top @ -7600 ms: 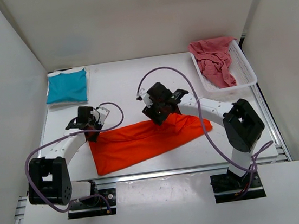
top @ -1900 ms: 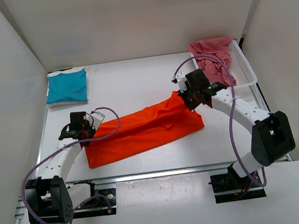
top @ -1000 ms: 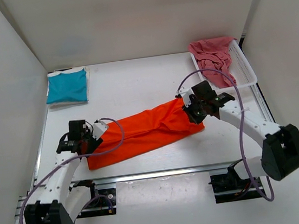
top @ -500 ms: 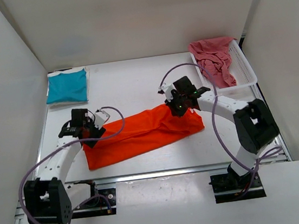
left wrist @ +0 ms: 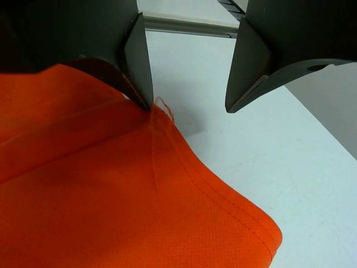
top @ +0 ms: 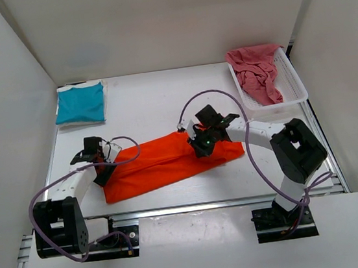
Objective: Fold and stack the t-shirts
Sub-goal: Rotate the tshirt 90 degrees
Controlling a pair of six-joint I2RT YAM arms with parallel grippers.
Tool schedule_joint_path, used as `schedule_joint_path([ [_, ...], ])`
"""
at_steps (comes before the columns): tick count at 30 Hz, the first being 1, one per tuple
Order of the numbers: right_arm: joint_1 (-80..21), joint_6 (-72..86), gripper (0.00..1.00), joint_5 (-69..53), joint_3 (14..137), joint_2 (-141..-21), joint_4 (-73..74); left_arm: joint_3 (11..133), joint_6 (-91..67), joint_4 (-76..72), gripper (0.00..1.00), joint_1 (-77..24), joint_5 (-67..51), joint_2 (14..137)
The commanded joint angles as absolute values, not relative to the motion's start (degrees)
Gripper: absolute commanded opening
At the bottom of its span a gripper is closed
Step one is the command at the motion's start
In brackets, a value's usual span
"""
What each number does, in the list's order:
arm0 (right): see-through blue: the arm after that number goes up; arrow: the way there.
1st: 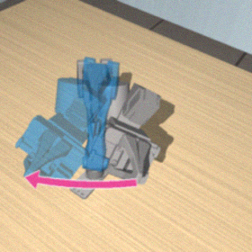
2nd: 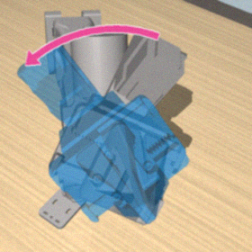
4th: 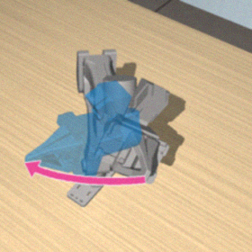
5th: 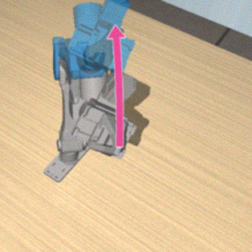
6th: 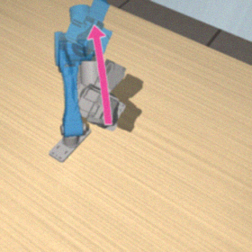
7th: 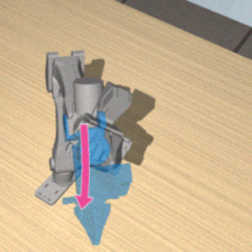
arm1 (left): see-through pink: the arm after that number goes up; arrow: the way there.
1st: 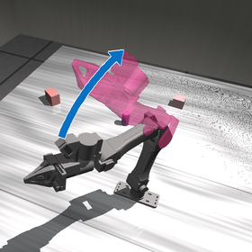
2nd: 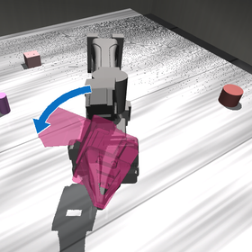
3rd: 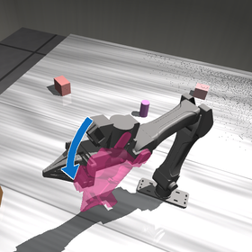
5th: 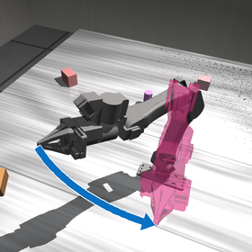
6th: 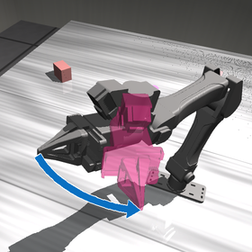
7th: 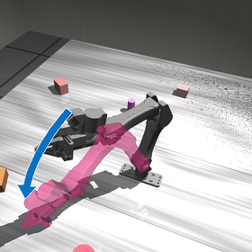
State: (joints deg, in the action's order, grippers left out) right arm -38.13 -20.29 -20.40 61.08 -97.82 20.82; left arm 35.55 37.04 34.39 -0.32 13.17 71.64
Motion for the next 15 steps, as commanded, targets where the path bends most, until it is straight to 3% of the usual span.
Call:
schedule_joint_path([
  [1,-39.0,-21.7,0.00,-22.6,59.6,-96.3,20.1,34.8,37.2,35.6,0.65,-0.1,14.1,68.6],
  [8,-40.8,-22.0,0.00,-20.0,60.5,-95.8,19.0,39.7,39.2,39.3,0.66,1.4,9.6,64.9],
  [12,-33.5,-17.1,0.00,-20.4,67.7,-92.3,19.7,45.1,37.9,39.8,0.68,-0.9,6.8,64.1],
  [15,-27.2,-9.3,0.10,-17.7,71.2,-91.2,19.9,44.9,36.7,36.4,0.68,-1.8,9.8,66.4],
])
